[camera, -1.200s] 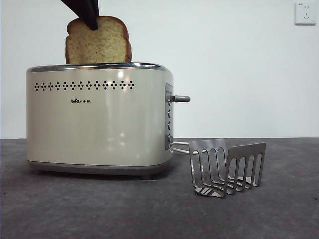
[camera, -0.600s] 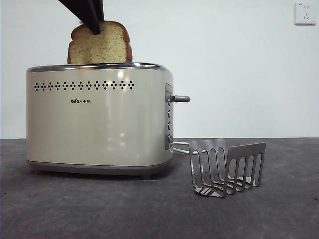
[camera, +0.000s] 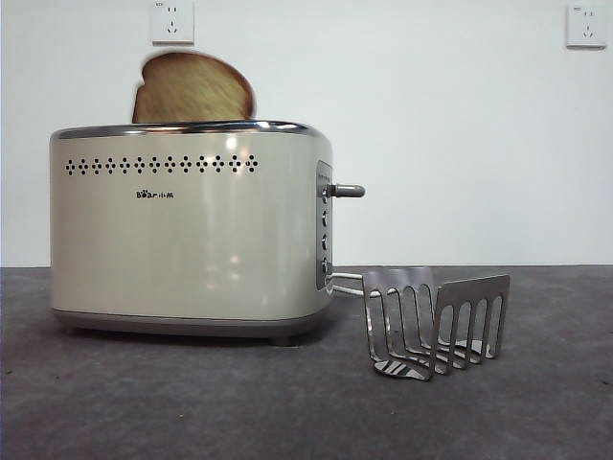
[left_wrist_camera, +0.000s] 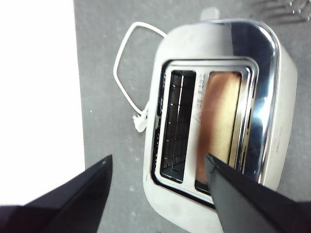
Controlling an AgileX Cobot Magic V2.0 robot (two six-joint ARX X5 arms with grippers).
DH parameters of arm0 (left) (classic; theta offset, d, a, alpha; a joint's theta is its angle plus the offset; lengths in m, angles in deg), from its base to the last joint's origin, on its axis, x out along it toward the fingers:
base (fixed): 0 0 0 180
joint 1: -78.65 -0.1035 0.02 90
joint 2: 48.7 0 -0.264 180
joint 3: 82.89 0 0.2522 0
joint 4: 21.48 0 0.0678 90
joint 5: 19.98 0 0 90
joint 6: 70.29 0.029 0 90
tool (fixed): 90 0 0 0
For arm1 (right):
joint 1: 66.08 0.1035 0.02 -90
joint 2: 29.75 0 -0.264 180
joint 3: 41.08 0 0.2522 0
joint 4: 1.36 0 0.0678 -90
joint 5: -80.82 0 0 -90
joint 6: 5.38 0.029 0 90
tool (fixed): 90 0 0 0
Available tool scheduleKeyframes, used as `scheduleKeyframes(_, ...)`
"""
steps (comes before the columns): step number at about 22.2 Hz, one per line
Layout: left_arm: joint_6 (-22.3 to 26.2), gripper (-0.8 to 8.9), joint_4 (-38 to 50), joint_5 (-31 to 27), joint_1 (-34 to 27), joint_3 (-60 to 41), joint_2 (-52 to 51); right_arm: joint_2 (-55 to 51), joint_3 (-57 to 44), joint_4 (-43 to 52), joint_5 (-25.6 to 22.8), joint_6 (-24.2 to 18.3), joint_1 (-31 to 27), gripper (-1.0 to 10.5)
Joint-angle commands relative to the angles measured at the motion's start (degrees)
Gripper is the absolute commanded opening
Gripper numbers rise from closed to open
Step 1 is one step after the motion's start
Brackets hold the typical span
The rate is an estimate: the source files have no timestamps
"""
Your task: Pick up a slice of bread from the rack,put the bread on the toaster,press the button
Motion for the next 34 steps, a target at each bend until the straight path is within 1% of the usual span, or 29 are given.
scheduleKeyframes(1, -3.82, 3.25, 0.33, 0.28, -0.09, -0.59, -0.17, -0.07, 0.20, 0.07, 0.09, -0.42, 0.02, 0.0)
scheduleKeyframes(2, -5.57, 3.24, 0.33, 0.28, -0.04, -0.59, -0.55, -0.07, 0.20, 0.07, 0.13, -0.39, 0.02, 0.0)
scheduleKeyframes(4, -11.23, 3.08, 0.20, 0.26, 0.57, -0.59, -1.92, -0.04, 0.20, 0.15, 1.18, -0.28, 0.02, 0.0)
scheduleKeyframes(5, -15.15, 3.00, -0.44, 0.24, 0.81, -0.57, -3.19, -0.02, 0.20, 0.55, 2.62, 0.61, 0.02, 0.0)
scheduleKeyframes(6, -18.73, 2.58, -1.18, 0.24, 0.83, -0.59, -4.39, 0.31, 0.20, 1.29, 4.28, 1.25, 0.02, 0.0)
scheduleKeyframes(8, -28.68, 0.99, -3.58, 0.28, 0.83, -0.57, -7.21, 2.05, 0.20, 4.42, 11.21, 1.73, 0.02, 0.0)
scheduleKeyframes(9, -35.10, 0.23, -5.57, 0.26, 0.94, -0.57, -8.57, 3.63, 0.20, 6.86, 15.47, 3.10, 0.02, 0.0)
scheduleKeyframes(10, -40.63, -0.12, -7.58, 0.26, 1.05, -0.57, -9.81, 5.20, 0.20, 9.35, 18.62, 4.96, 0.02, 0.0)
scheduleKeyframes(12, -50.69, -0.08, -10.91, 0.26, 1.05, -0.57, -11.82, 9.16, 0.20, 15.04, 23.78, 9.14, 0.09, 0.0)
scheduleKeyframes(13, -55.49, -0.08, -10.91, 0.24, 1.05, -0.55, -12.61, 11.52, 0.20, 18.43, 26.88, 11.69, 0.09, 0.0)
scheduleKeyframes(14, -58.66, -0.08, -10.91, 0.24, 1.05, -0.57, -13.53, 14.32, 0.20, 22.36, 31.17, 14.16, 0.09, 0.0)
scheduleKeyframes(16, -61.64, -0.08, -10.91, 0.26, 1.05, -0.57, -15.12, 20.41, 0.20, 30.36, 39.45, 20.41, 0.22, -0.1)
scheduleKeyframes(17, -63.56, -0.08, -10.97, 0.31, 1.05, -0.57, -15.85, 23.56, 0.20, 34.12, 41.83, 23.61, 0.74, -0.1)
scheduleKeyframes(18, -64.76, -0.08, -10.99, 0.33, 1.05, -0.57, -16.33, 25.62, 0.22, 36.30, 42.60, 25.64, 1.25, -0.1)
scheduleKeyframes(21, -66.73, -0.08, -11.04, 1.42, 1.05, -0.57, -17.84, 31.23, 0.42, 41.27, 44.19, 29.33, 2.93, -0.1)
scheduleKeyframes(23, -67.54, -0.08, -11.08, 2.80, 1.05, -0.59, -18.80, 34.71, 1.07, 42.91, 44.94, 30.25, 4.39, -0.1)
scheduleKeyframes(25, -67.69, -0.08, -11.13, 3.87, 1.05, -0.61, -19.78, 38.07, 2.60, 42.93, 44.87, 30.12, 6.34, -0.1)
scheduleKeyframes(29, -67.73, -0.08, -11.15, 4.35, 1.05, -0.66, -21.75, 44.68, 7.61, 42.56, 42.82, 29.55, 10.01, -0.1)
scheduleKeyframes(32, -67.76, -0.08, -11.15, 4.35, 1.05, -1.77, -23.71, 49.35, 12.11, 42.27, 41.97, 29.55, 11.74, -0.1)
scheduleKeyframes(34, -67.76, -0.08, -11.15, 4.35, 1.05, -3.50, -25.40, 52.19, 14.99, 40.39, 40.96, 29.24, 12.50, -0.1)
